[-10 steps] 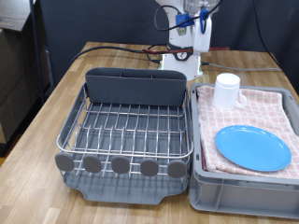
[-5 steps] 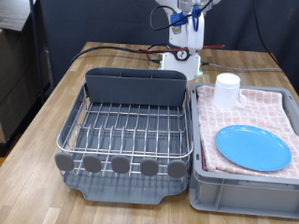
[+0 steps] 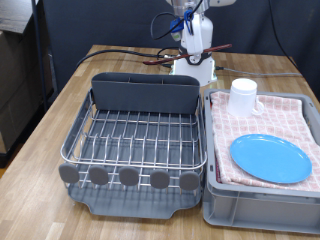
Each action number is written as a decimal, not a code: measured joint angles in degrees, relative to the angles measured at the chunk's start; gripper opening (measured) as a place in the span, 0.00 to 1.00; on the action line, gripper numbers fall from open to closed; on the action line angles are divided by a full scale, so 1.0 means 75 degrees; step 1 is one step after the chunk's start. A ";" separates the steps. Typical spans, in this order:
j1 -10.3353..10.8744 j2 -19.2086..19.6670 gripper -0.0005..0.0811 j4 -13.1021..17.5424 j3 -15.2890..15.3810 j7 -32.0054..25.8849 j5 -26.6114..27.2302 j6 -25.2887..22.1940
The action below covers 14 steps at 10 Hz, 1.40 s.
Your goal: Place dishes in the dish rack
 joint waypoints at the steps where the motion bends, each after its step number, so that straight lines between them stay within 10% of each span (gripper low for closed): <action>1: 0.0003 0.0001 0.12 -0.0035 -0.0168 -0.0196 0.0138 -0.0040; 7: 0.0073 0.0054 0.12 -0.0081 -0.0549 -0.0970 0.0609 0.0017; 14: 0.0340 0.0519 0.12 -0.0036 -0.2448 -0.2873 0.2264 -0.0403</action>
